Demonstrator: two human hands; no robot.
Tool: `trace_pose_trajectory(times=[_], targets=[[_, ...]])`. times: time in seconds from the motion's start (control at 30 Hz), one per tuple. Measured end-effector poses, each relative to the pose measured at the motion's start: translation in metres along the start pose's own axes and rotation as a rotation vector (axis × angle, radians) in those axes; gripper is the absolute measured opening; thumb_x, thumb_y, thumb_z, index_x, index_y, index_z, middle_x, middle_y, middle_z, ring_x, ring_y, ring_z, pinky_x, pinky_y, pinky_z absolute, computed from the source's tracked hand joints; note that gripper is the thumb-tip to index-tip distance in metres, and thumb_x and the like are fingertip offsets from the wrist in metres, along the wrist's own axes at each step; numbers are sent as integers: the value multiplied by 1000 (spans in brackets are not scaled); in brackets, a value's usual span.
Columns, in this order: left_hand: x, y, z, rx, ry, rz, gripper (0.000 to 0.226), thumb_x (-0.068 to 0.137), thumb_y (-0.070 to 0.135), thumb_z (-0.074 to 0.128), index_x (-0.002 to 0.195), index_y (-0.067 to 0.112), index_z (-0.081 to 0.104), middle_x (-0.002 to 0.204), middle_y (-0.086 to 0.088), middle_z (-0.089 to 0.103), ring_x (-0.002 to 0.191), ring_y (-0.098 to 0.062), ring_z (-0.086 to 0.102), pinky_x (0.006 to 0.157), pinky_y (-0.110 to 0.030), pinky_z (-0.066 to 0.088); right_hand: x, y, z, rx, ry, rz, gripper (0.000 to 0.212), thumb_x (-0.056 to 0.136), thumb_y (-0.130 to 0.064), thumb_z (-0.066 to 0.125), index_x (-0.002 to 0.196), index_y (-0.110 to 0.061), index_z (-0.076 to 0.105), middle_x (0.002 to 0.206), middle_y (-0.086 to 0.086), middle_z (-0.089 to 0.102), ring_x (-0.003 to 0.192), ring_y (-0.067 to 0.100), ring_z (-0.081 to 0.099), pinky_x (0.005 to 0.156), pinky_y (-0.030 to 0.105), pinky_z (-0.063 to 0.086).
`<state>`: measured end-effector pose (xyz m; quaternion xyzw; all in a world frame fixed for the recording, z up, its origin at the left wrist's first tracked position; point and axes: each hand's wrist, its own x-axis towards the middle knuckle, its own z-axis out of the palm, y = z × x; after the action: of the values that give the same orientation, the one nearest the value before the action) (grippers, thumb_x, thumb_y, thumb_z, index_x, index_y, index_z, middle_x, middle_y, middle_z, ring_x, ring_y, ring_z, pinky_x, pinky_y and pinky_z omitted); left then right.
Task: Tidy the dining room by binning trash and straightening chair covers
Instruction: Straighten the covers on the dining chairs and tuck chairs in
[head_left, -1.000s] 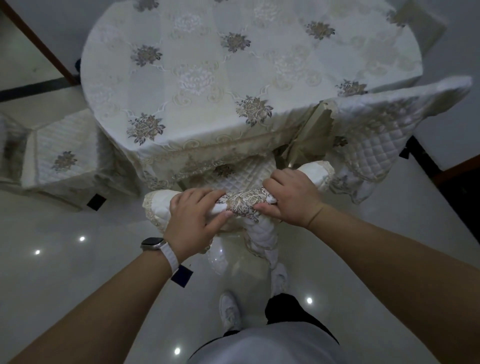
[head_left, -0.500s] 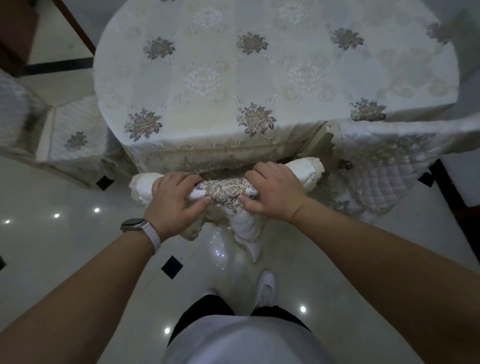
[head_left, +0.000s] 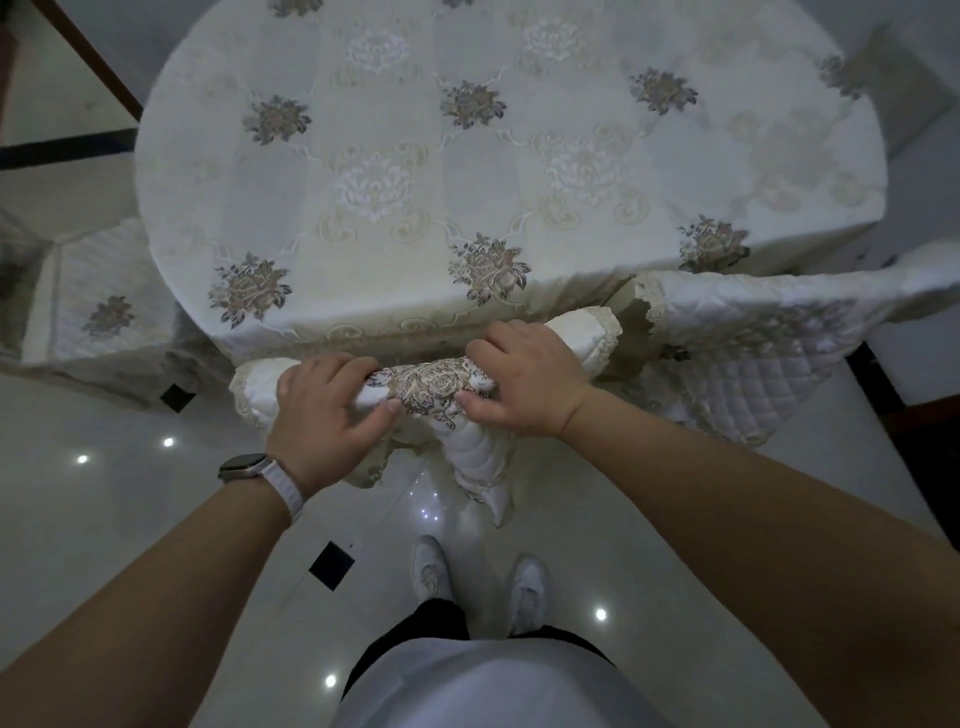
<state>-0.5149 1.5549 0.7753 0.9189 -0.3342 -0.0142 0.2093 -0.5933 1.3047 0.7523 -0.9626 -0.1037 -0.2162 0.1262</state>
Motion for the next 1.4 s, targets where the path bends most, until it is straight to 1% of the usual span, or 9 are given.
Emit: trace_pose_trajectory(times=[0.1,0.23,0.37,0.5,0.6,1.0,1.1,1.27,1.4], targets=[[11,-5,0,7,-12,2,53,82,56,48,110,15,66,105,-6,63,102,-29,55,92,-49,35,9,5,1,3,5,4,47,82,-52,53,85,-7,64,79,12,57,70,29,54,62,34,37],[22,-7,1,6,14,1,52,82,56,48,109,15,67,104,-5,62,99,-29,54,91,-46,34,19,13,4,30,16,-6,44,82,-50,57,86,-7,63,81,12,57,72,30,55,64,35,39],[29,-5,4,3,25,5,53,82,56,48,110,14,66,104,-6,62,98,-28,53,91,-46,34,23,23,6,23,10,-7,45,83,-51,55,84,-7,62,82,12,58,70,29,54,63,32,33],[33,-1,6,-3,31,-6,54,82,56,49,110,14,67,104,-6,62,100,-28,51,91,-46,33,25,30,6,28,-33,-7,49,85,-53,52,86,-6,64,84,12,59,71,29,54,62,35,36],[34,0,6,-4,31,-12,54,81,56,49,111,14,67,104,-6,62,100,-28,51,92,-46,33,25,34,5,21,-47,-7,49,86,-54,51,87,-7,64,87,12,61,73,29,54,64,35,34],[33,1,4,-17,-31,-26,58,83,59,46,117,17,65,115,-4,62,109,-29,53,97,-45,30,22,30,1,14,-73,13,50,87,-54,49,88,-6,64,85,12,59,73,29,53,65,37,39],[31,2,0,-36,-51,-41,58,83,61,46,119,19,64,118,-3,62,111,-28,53,100,-46,30,21,26,-3,3,-117,40,52,88,-54,46,92,-6,64,87,12,59,76,30,54,69,38,39],[25,8,-10,-77,-45,-56,56,87,59,46,124,20,63,119,-2,63,111,-26,54,99,-50,40,18,19,-15,0,-239,97,58,91,-59,37,108,-10,63,98,9,60,90,29,56,80,39,40],[12,17,-22,-95,0,-55,54,90,53,48,125,15,64,123,-4,64,116,-23,55,101,-45,43,18,12,-28,-35,-328,128,64,92,-62,26,120,-15,59,112,6,59,104,27,54,92,40,39]])
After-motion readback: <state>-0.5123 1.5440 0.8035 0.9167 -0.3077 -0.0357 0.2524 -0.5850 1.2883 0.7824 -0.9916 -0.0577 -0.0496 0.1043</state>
